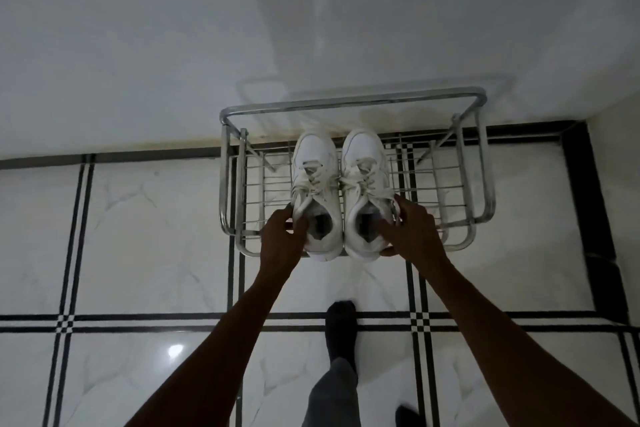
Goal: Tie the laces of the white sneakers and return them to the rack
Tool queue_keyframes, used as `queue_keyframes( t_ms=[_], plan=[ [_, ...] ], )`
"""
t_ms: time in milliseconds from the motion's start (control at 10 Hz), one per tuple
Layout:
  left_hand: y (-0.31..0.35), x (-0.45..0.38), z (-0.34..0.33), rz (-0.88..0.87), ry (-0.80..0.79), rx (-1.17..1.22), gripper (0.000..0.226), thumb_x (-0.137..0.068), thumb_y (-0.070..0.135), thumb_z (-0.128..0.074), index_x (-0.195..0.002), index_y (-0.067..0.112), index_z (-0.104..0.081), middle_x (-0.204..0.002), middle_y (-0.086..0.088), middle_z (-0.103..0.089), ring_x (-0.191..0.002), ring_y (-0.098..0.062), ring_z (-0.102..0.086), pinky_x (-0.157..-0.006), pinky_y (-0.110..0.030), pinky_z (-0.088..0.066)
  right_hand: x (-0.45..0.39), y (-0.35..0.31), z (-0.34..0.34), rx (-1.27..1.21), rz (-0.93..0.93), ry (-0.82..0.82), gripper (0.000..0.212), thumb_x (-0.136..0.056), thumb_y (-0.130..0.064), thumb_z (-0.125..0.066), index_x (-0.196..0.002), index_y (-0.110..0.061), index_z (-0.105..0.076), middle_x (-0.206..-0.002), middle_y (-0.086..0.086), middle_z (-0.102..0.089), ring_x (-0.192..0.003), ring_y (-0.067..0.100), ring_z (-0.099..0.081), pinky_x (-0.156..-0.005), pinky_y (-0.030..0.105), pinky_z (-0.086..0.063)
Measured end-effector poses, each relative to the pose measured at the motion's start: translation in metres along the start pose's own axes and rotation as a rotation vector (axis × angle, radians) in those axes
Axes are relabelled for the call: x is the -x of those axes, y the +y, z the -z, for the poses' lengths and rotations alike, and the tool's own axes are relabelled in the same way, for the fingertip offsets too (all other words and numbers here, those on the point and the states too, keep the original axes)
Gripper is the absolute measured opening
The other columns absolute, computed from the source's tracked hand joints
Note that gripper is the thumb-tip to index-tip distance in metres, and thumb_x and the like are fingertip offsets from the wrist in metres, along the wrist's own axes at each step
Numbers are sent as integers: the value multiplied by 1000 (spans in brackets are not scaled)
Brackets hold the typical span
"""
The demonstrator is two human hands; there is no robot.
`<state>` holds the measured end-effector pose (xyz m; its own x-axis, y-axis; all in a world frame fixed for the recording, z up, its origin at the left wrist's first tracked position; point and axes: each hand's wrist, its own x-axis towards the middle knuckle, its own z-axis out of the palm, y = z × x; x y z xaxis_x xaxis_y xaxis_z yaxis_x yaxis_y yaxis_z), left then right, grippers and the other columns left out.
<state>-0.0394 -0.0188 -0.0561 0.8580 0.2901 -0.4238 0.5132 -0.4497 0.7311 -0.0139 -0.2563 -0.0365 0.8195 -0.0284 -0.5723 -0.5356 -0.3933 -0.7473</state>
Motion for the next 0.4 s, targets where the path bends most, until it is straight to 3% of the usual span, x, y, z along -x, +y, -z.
queue_keyframes(
  t_ms=[100,200,300,400],
  plan=[
    [1,-3,-2,-18,-3,-4,25,-97,15,-68,-121,6,-70,-106,-4,-70,-88,-15,-67,-67,-7,-52,-4,-3,2,-58,-35,-8,45,-87,-15,-75,-129,-14,-59,-109,8,-68,-89,26,-71,-50,30,-61],
    [0,-4,0,-25,-8,-12,29,-96,16,-69,-124,5,-70,-108,-7,-71,-89,-15,-67,-66,-5,-50,-3,-1,1,-37,-29,-32,46,-88,-18,-75,-130,-16,-58,-111,9,-68,-85,20,-71,-53,38,-63],
    [-5,-4,3,-23,-50,-5,34,-96,20,-71,-127,9,-69,-110,-6,-70,-92,-18,-68,-68,-12,-53,-1,1,1,0,-2,-31,54,-88,-19,-74,-138,-18,-53,-117,6,-66,-92,20,-70,-58,37,-65],
    [-5,-4,5,26,-73,-55,51,-95,37,-71,-135,7,-62,-118,-11,-69,-94,-18,-70,-67,-13,-53,4,-7,7,99,34,-23,59,-88,-26,-75,-141,-17,-50,-118,-9,-58,-105,11,-58,-73,7,-50]
  ],
)
